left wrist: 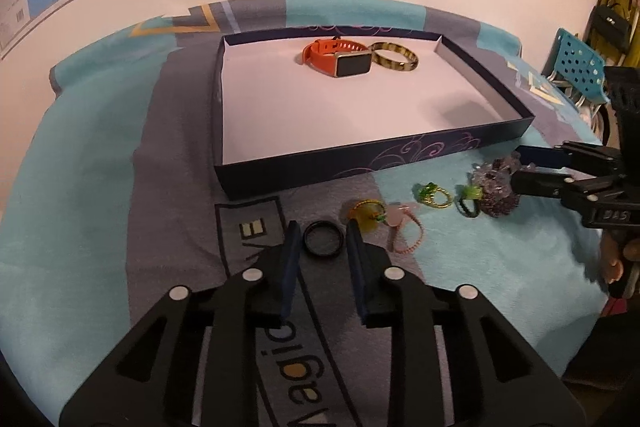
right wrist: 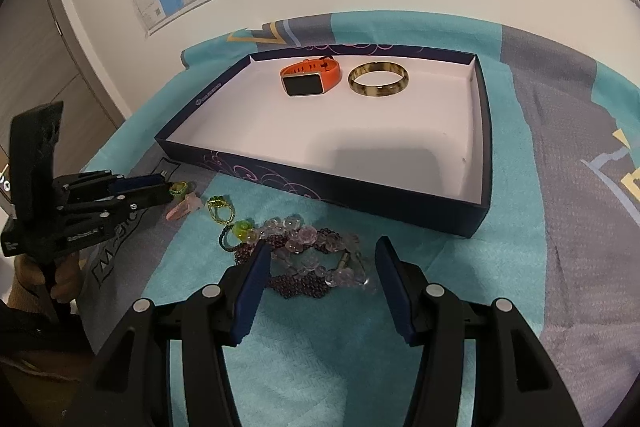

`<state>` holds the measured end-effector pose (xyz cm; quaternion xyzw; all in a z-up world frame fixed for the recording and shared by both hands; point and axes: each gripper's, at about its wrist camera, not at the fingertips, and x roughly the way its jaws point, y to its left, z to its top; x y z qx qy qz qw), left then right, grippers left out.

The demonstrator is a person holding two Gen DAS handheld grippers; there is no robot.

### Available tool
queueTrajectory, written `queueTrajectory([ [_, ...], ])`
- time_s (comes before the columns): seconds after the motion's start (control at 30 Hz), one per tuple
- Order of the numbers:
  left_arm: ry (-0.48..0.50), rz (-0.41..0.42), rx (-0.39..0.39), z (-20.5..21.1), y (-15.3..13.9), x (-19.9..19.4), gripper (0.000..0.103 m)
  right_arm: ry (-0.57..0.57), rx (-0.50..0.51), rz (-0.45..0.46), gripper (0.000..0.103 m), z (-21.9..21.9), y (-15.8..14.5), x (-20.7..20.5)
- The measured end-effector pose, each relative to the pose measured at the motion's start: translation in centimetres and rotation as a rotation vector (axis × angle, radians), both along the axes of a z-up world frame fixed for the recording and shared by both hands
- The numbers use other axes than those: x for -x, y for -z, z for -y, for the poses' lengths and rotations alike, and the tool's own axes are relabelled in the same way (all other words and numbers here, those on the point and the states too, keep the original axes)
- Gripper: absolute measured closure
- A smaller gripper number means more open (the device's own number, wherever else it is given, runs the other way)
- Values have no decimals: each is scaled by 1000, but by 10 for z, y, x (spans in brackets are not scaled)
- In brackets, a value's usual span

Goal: Organize jewelry
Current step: 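Grasp the pink charm with the left tool while the right tool grasps the clear bead bracelet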

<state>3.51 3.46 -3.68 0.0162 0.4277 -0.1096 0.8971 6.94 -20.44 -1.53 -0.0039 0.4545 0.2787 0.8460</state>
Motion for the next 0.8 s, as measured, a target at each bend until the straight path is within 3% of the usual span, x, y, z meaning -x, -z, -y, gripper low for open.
queueTrajectory([
  [0.1,17,30,11,1,-7,7,72,-8,8,0,56,-3,2,0],
  [0.13,21,38,13,1,-9,9,72,-8,10,1,69,-3,2,0],
  [0.27,72,63,26,8,-15,19,69,-26,16,8,94,-4,-1,4],
  [0.53,177,61,32,29,-11,28,68,-17,-73,33,95,6,-21,7],
  [0.8,162,11,38,31,3,17,70,-9,-155,89,95,15,-53,8],
])
